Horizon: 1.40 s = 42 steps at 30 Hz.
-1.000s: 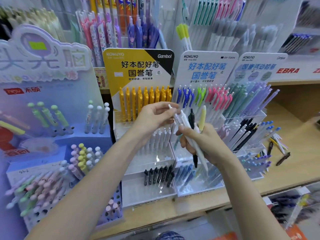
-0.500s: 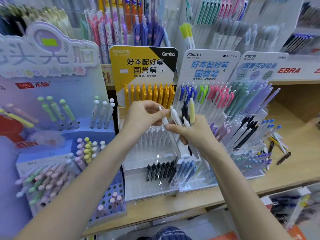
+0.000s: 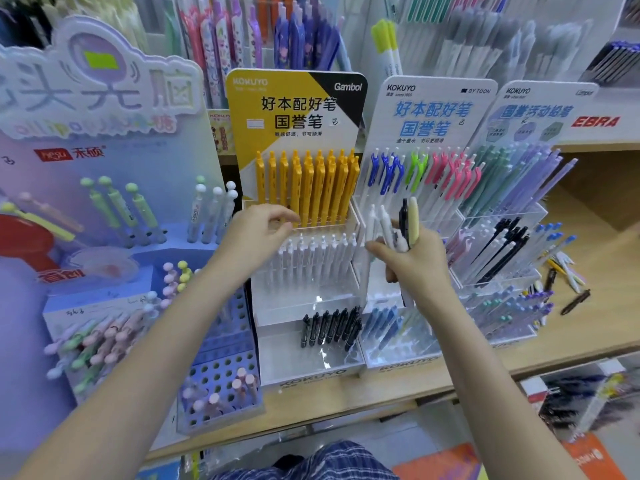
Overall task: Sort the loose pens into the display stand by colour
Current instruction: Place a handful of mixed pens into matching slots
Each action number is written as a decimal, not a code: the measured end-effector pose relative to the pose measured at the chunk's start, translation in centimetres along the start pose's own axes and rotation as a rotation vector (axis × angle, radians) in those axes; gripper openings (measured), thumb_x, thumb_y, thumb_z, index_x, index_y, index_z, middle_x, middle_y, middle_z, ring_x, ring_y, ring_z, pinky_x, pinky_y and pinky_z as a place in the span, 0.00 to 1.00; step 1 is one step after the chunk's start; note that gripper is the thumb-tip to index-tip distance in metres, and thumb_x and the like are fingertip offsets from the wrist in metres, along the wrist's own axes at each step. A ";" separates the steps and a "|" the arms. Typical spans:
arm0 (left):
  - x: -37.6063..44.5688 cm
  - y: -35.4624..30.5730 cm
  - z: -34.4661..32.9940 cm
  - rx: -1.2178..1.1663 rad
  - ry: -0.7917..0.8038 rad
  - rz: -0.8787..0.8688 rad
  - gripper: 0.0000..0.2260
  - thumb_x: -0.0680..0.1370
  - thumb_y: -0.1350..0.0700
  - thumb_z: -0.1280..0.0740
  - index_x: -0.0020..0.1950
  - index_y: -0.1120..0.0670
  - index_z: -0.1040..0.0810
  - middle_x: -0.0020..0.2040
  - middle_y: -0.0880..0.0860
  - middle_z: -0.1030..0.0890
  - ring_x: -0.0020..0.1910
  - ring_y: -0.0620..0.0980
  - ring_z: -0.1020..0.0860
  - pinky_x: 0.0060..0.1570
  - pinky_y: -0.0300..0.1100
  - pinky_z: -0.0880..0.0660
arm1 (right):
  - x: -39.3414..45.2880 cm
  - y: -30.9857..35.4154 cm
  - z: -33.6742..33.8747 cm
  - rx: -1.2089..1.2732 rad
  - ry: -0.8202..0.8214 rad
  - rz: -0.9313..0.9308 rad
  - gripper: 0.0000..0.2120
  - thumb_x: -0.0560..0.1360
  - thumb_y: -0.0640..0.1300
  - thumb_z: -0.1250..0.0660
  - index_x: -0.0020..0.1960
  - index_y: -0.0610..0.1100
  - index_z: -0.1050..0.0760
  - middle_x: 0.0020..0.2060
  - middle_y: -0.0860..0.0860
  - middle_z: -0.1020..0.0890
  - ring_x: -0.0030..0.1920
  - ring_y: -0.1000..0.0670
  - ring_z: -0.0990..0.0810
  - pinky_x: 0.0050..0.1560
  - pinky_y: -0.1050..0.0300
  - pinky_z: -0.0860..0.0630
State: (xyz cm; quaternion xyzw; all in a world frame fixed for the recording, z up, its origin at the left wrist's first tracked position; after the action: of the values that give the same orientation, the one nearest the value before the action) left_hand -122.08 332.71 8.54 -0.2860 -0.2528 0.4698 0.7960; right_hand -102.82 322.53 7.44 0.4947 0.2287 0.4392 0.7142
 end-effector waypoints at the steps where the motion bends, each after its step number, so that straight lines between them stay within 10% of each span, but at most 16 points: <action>1: -0.1 0.7 0.4 0.040 0.012 0.013 0.11 0.79 0.60 0.39 0.58 0.54 0.21 0.60 0.50 0.21 0.60 0.48 0.26 0.54 0.36 0.35 | 0.0 -0.3 0.0 -0.002 -0.020 -0.013 0.07 0.69 0.40 0.26 0.43 0.39 0.23 0.25 0.46 0.23 0.19 0.54 0.27 0.26 0.59 0.30; 16: -1.7 5.1 1.6 0.389 0.050 -0.054 0.20 0.79 0.64 0.42 0.70 0.54 0.31 0.72 0.49 0.33 0.67 0.53 0.31 0.64 0.47 0.36 | -2.9 1.4 -10.6 0.100 -0.033 0.128 0.08 0.70 0.43 0.27 0.37 0.41 0.24 0.27 0.45 0.22 0.26 0.46 0.23 0.29 0.53 0.25; 24: -2.7 6.6 1.6 0.236 0.176 -0.078 0.28 0.78 0.64 0.40 0.75 0.47 0.42 0.75 0.43 0.44 0.71 0.46 0.37 0.56 0.36 0.34 | -3.4 -0.1 -14.3 0.017 -0.172 0.259 0.14 0.72 0.51 0.32 0.39 0.40 0.25 0.27 0.46 0.23 0.26 0.43 0.24 0.28 0.44 0.26; 31: -2.7 7.2 1.4 0.190 0.169 -0.091 0.30 0.77 0.65 0.38 0.75 0.46 0.42 0.75 0.41 0.45 0.65 0.46 0.31 0.35 0.28 0.36 | -4.0 0.9 -14.3 -0.192 -0.300 0.455 0.11 0.70 0.45 0.30 0.35 0.38 0.26 0.25 0.55 0.34 0.25 0.54 0.38 0.27 0.69 0.46; 42: -2.3 7.1 2.0 0.068 0.095 -0.112 0.22 0.77 0.63 0.37 0.70 0.50 0.32 0.72 0.46 0.35 0.69 0.45 0.34 0.62 0.39 0.35 | -3.6 -1.0 -16.7 -0.302 -0.087 0.197 0.12 0.75 0.47 0.33 0.44 0.37 0.24 0.30 0.43 0.22 0.28 0.45 0.27 0.28 0.55 0.36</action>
State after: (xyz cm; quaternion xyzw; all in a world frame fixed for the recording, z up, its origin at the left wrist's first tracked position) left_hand -128.71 333.89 4.71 -0.2663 -0.2142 0.4189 0.8413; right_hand -116.91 327.76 -0.64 0.4202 0.0797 0.5145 0.7432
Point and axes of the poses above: each hand's wrist, its own x-axis towards the middle knuckle, its own z-axis out of the back of the hand, y = z × x, the point moved 5 cm from there along x, towards the middle knuckle
